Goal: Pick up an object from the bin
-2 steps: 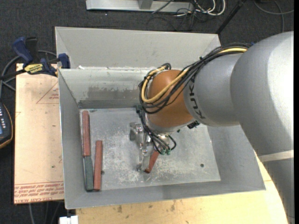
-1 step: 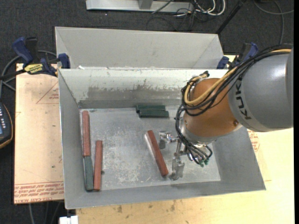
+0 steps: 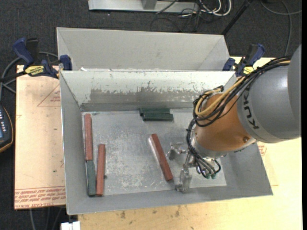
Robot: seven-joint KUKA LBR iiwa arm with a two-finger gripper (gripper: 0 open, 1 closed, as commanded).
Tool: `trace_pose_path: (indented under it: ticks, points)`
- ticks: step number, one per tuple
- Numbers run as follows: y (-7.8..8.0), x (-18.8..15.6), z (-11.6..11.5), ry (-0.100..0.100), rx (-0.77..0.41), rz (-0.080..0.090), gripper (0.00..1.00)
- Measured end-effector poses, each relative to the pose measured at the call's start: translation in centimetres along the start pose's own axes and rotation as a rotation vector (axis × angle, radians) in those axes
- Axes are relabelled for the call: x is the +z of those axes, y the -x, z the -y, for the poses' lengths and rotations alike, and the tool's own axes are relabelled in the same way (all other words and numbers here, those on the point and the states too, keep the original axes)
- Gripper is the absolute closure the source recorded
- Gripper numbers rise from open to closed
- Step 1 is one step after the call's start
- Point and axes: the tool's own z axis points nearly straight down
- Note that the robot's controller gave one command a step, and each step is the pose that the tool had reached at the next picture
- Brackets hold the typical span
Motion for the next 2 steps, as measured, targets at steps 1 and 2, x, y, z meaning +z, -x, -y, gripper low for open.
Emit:
trace_pose_path:
  ticks: [1, 2]
  points:
    - [1.1, -4.7, -4.2, 0.002, 0.108, 0.000, 0.00]
    - [4.9, 0.1, -4.7, 0.000, 0.187, 0.002, 0.00]
